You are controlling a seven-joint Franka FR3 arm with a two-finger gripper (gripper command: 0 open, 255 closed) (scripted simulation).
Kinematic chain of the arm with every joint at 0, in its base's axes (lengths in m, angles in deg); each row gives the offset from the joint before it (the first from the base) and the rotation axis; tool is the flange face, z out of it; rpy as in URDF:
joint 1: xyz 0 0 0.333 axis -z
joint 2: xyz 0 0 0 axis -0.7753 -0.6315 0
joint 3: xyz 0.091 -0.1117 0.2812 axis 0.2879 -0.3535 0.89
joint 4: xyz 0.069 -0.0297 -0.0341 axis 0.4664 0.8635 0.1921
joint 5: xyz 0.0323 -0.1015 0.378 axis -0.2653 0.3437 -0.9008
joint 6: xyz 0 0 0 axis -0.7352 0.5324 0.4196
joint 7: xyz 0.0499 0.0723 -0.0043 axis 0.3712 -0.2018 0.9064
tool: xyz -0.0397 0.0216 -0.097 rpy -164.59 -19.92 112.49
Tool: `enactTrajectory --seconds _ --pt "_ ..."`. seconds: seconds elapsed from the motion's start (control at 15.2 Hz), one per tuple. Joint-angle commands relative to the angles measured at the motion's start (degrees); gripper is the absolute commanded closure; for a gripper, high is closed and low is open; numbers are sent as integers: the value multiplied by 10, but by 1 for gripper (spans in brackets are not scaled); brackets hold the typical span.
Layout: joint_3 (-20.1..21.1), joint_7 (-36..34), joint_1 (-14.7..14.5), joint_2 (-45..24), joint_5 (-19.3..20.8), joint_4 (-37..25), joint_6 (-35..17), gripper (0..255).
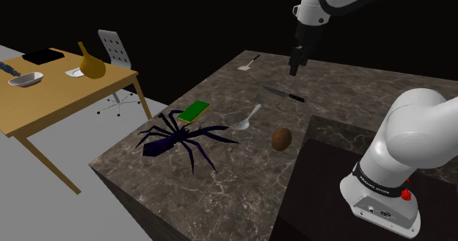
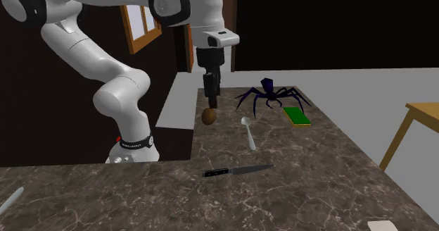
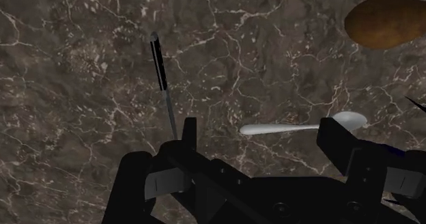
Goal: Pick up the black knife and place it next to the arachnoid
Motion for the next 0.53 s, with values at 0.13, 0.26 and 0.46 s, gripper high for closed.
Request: enactTrajectory --seconds 0.13,0.26,0.46 --pt "-52 61 7 -36 24 35 -77 0" --pt "-78 92 8 -63 33 43 -116 0" --pt "-120 140 7 -113 40 49 -175 0"
